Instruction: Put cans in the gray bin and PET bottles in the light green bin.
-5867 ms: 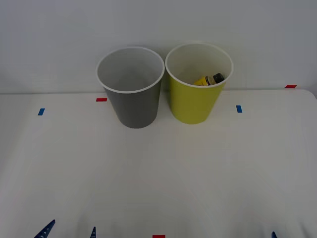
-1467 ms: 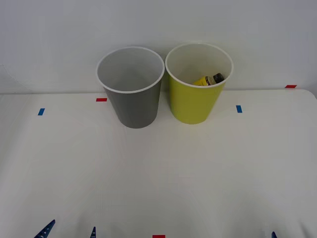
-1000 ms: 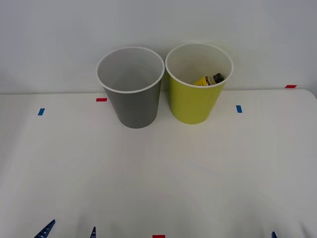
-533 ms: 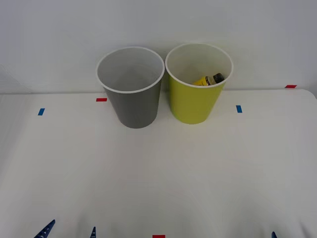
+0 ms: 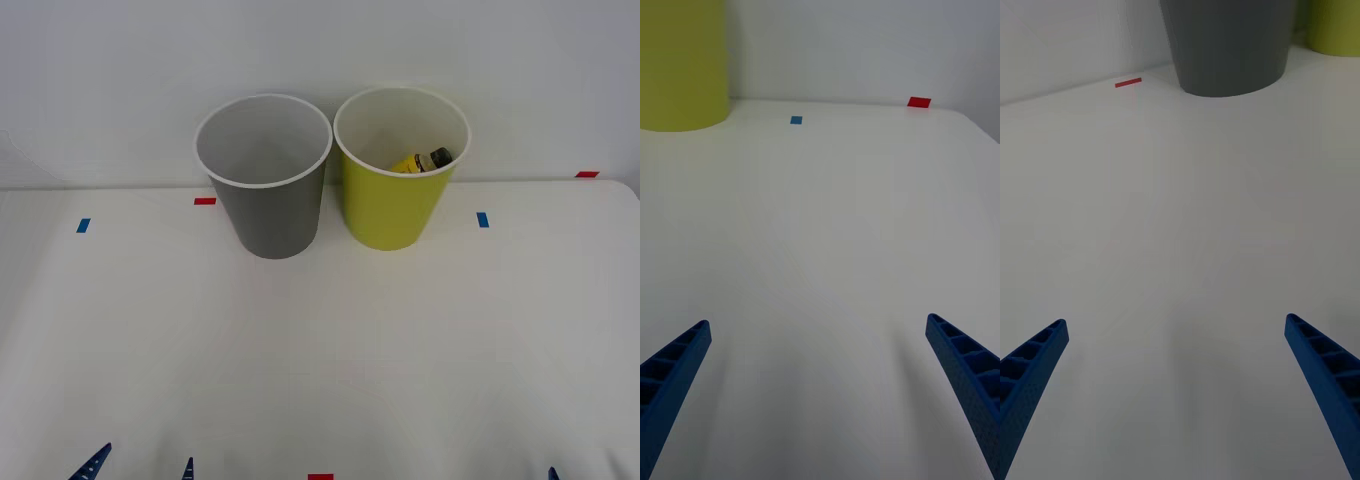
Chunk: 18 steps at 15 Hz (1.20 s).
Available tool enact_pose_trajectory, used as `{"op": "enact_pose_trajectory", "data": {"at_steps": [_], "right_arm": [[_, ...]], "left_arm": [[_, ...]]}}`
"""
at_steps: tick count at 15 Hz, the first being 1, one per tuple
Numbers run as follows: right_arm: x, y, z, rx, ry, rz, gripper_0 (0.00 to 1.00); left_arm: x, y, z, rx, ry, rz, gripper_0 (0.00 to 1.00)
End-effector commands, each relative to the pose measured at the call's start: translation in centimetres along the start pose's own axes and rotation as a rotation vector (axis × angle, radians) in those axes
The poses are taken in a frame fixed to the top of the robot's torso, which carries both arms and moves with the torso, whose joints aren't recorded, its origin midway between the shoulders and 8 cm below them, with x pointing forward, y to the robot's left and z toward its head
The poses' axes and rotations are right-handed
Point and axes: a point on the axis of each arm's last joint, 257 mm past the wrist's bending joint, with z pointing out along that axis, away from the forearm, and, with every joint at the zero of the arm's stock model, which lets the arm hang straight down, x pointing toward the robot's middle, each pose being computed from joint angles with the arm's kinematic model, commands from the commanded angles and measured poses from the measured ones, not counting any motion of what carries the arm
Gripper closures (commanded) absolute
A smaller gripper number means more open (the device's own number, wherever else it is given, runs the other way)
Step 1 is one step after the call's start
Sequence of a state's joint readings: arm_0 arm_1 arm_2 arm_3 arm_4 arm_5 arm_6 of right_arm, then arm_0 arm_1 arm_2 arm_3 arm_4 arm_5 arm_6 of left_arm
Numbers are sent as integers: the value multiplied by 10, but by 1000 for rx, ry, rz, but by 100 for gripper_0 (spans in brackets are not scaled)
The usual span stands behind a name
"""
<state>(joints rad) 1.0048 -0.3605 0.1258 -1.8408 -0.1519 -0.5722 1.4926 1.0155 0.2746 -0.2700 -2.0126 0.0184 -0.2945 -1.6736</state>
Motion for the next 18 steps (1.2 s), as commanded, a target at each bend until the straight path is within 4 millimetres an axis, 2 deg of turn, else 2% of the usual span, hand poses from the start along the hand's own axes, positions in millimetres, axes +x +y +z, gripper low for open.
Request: {"op": "enact_pose_trajectory", "data": {"at_steps": [1, 18], "right_arm": [[0, 0, 0, 0, 0, 0, 0], [0, 0, 0, 0, 0, 0, 0]], "left_arm": [[0, 0, 0, 0, 0, 0, 0], [0, 0, 0, 0, 0, 0, 0]]}}
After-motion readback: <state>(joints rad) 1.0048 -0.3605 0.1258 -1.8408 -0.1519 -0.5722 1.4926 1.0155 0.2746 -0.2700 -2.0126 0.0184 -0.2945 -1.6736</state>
